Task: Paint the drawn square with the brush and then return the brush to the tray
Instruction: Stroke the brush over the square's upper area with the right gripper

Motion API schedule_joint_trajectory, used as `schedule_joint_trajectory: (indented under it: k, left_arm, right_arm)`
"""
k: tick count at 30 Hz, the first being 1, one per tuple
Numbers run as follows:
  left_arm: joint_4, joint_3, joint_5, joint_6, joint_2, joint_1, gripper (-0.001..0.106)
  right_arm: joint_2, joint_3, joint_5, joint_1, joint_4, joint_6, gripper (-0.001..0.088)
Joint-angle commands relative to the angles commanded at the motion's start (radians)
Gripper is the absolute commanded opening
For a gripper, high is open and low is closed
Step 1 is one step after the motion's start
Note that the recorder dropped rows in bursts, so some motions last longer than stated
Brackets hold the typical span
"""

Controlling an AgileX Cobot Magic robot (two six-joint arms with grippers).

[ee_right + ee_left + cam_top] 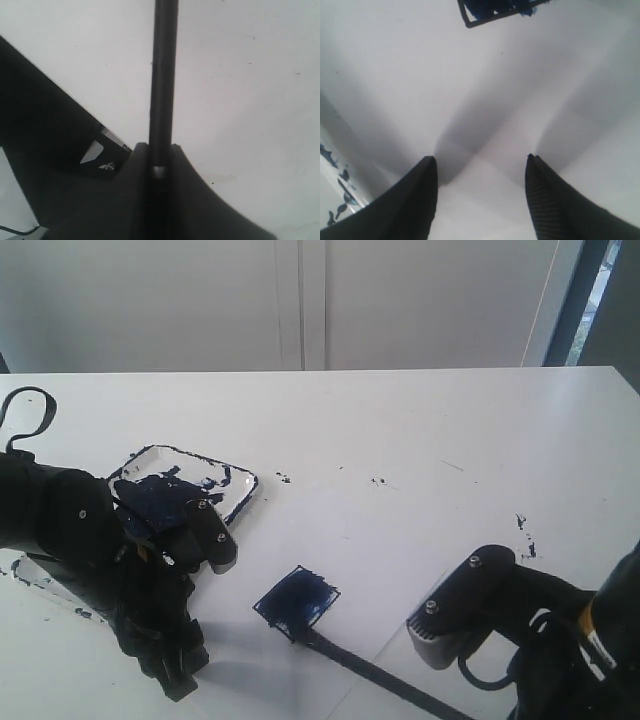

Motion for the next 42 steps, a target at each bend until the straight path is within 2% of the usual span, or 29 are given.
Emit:
schedule_joint_trajectory:
  k: [2,3,5,9,14,18,30,42]
  left_arm:
    - [-0.003,0.0,0.0,0.0,0.0,0.0,0.057]
    - [-0.003,0.0,0.0,0.0,0.0,0.0,0.057]
    - [-0.003,0.0,0.0,0.0,0.0,0.0,0.057]
    - [-0.003,0.0,0.0,0.0,0.0,0.0,0.057]
    - [-0.003,0.0,0.0,0.0,0.0,0.0,0.057]
    - [-0.004,0.0,0.0,0.0,0.0,0.0,0.057]
    - [-0.004,0.0,0.0,0.0,0.0,0.0,0.057]
    - [-0.004,0.0,-0.002,0.0,0.0,0.0,0.057]
  right_arm:
    - [0.0,0.0,-0.004,0.0,-0.064,0.061,0.0]
    - [0.0,0.0,-0.006,0.0,-0.136,0.131,0.0]
    - [0.0,0.0,-0.006,0.0,-0.199,0.164,0.0]
    - [0.0,-0.002,0.009,0.0,-0.174,0.15,0.0]
    - [0.0,-0.069,0.058,0.0,-0.048,0.05,0.0]
    - [0.0,-0.095,0.073,0.0,-0.039,0.042,0.0]
    - [0.051,-0.098,0.089,0.0,-0.176,0.083,0.0]
    - [0.064,-0.098,0.063,0.0,-0.225,0.133,0.0]
